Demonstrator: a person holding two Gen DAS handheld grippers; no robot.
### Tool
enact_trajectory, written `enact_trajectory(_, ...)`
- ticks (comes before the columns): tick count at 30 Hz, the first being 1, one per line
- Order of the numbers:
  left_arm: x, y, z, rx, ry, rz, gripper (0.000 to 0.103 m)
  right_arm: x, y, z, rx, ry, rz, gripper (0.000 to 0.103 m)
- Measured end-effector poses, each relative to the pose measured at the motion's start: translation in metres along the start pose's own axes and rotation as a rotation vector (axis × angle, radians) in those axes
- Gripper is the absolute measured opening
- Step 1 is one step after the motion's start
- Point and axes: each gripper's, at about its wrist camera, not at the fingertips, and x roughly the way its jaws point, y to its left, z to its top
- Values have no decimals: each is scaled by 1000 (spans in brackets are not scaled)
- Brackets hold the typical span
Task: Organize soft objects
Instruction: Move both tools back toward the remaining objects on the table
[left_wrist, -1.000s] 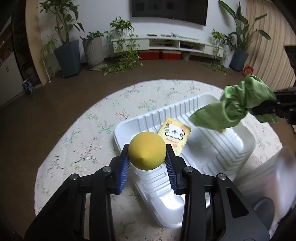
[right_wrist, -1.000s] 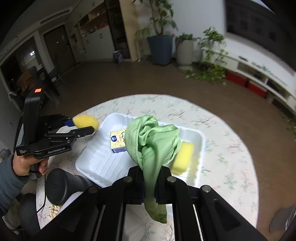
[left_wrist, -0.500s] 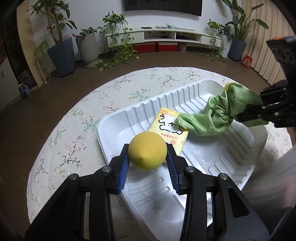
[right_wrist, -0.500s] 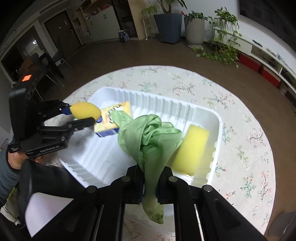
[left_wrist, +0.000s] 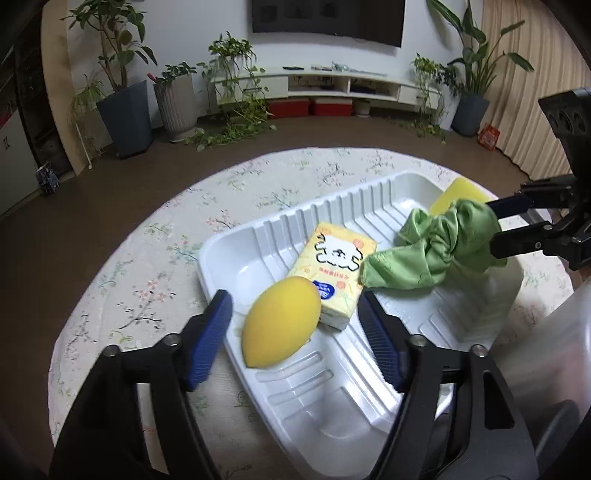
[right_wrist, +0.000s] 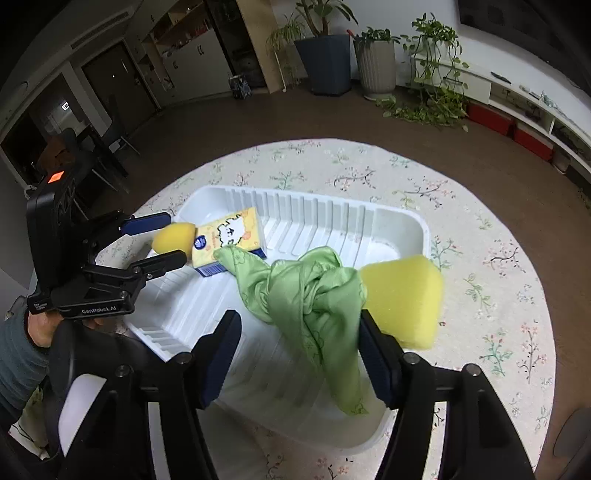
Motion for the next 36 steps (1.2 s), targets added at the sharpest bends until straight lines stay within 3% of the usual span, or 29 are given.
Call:
enact_trajectory(7, -26, 14, 1, -42, -54, 6, 72, -43, 5, 3, 23, -101, 14, 66)
enact_trajectory(12, -70, 24, -9, -102, -144, 12, 72, -92, 21, -9, 36, -204, 34, 68)
enact_trajectory(19, -141, 12, -54, -130, -226, 7, 73, -154, 70, -79, 39, -345, 24, 82)
enact_trajectory(21, -157, 6, -73, -145, -239, -1, 80, -162, 85, -104, 46, -371, 29, 88)
enact_trajectory(23, -173, -1, -94, -170, -249, -19, 80, -164, 104, -134, 57, -382, 39, 92)
enact_trajectory(26, -190, -10, -126, -216, -238, -62, 80, -157, 135, -180, 64, -372, 13, 95)
enact_trajectory(31, -194, -25, -179, -297, -135, -127, 80, -139, 178, -241, 81, -336, 1, 96)
enact_trajectory(34, -190, -36, -203, -322, -76, -180, 80, -127, 199, -266, 92, -323, -27, 96)
enact_trajectory(36, -190, -45, -215, -324, -67, -177, 80, -117, 212, -278, 82, -310, -60, 96)
